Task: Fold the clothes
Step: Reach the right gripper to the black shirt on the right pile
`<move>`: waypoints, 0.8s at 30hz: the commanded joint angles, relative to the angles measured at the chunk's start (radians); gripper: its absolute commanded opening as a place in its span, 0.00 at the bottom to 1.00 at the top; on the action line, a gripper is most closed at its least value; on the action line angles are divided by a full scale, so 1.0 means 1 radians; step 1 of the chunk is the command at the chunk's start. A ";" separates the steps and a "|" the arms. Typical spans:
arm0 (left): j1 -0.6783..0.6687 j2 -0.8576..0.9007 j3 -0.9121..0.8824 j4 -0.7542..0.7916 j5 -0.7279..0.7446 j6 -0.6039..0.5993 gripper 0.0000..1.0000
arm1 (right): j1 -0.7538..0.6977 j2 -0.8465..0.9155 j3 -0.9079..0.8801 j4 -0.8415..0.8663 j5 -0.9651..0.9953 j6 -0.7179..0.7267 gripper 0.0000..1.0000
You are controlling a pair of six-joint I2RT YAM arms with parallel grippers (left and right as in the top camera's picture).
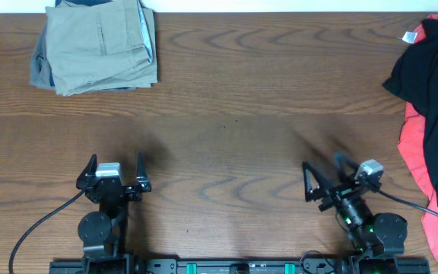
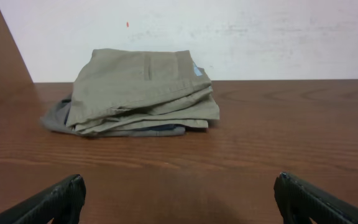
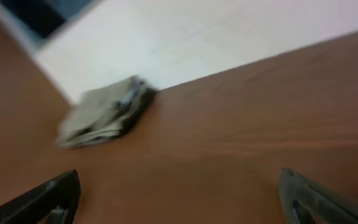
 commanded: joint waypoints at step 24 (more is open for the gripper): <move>0.003 -0.006 -0.015 -0.035 0.006 0.013 0.98 | 0.001 0.552 0.578 0.162 0.205 -0.264 0.99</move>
